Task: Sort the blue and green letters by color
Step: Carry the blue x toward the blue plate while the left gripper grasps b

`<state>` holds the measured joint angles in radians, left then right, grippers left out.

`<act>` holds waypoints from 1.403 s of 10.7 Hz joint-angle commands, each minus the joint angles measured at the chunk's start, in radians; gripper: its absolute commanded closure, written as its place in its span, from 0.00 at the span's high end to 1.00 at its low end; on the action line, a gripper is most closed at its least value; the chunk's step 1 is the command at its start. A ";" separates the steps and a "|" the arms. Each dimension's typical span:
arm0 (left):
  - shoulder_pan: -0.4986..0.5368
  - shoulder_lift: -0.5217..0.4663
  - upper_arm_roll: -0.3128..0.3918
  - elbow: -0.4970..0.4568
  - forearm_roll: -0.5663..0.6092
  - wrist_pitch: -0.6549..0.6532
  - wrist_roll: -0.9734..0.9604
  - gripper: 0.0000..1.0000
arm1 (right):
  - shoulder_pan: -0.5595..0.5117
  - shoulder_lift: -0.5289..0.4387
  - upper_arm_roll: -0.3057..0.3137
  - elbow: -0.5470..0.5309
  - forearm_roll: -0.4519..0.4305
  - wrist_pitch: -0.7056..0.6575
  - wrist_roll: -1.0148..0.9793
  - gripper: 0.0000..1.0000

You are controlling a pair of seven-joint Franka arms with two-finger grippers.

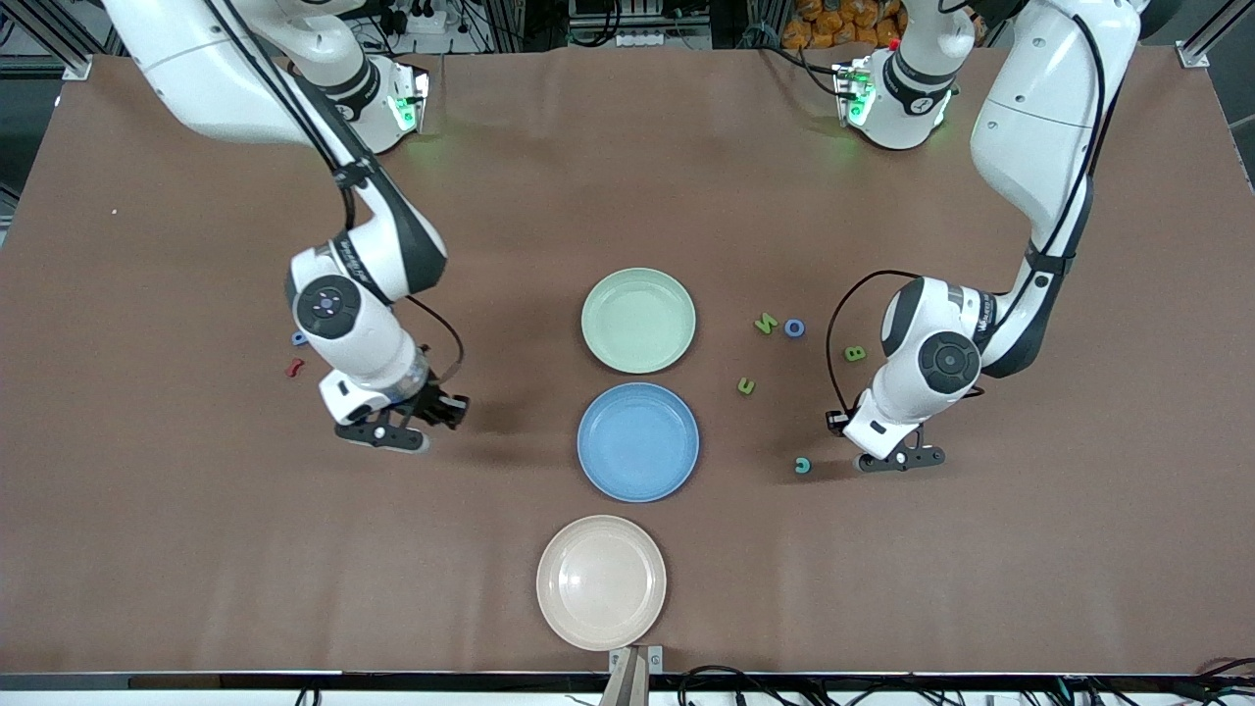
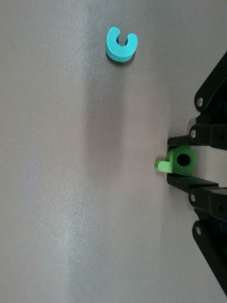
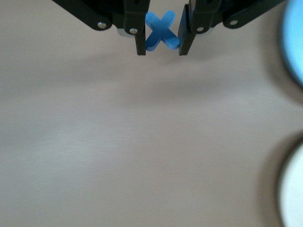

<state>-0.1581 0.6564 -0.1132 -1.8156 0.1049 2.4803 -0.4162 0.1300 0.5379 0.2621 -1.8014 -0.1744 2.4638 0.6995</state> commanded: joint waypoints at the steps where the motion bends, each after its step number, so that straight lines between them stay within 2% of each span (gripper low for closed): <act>1: -0.003 -0.006 -0.002 -0.010 0.030 0.017 -0.038 0.00 | 0.097 0.170 -0.001 0.268 0.122 -0.007 0.165 0.00; 4: 0.005 -0.041 -0.002 -0.010 0.030 0.015 -0.039 0.00 | 0.189 0.284 -0.003 0.431 0.148 0.062 0.331 0.00; 6: 0.000 -0.096 -0.003 -0.040 0.029 0.006 -0.074 0.00 | 0.261 0.326 -0.012 0.435 0.145 0.218 0.417 0.00; 8: 0.003 -0.165 -0.028 -0.118 0.029 0.006 -0.081 0.00 | 0.324 0.352 -0.043 0.436 0.142 0.286 0.431 0.03; 10: 0.002 -0.230 -0.069 -0.198 0.029 0.006 -0.126 0.00 | 0.332 0.349 -0.044 0.425 0.139 0.280 0.437 0.71; 11: 0.002 -0.233 -0.100 -0.205 0.029 0.006 -0.174 0.00 | 0.318 0.337 -0.043 0.410 0.130 0.274 0.436 1.00; 13: -0.015 -0.231 -0.167 -0.203 0.032 0.003 -0.289 0.00 | 0.297 0.262 -0.040 0.317 0.128 0.252 0.426 1.00; 15: -0.096 -0.230 -0.172 -0.200 0.030 -0.006 -0.396 0.00 | 0.226 0.084 -0.032 0.168 0.128 0.080 0.326 1.00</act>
<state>-0.1836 0.4496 -0.2803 -1.9965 0.1064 2.4865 -0.6870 0.4329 0.8415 0.2175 -1.4305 -0.0441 2.6910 1.1223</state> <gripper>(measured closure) 0.718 0.176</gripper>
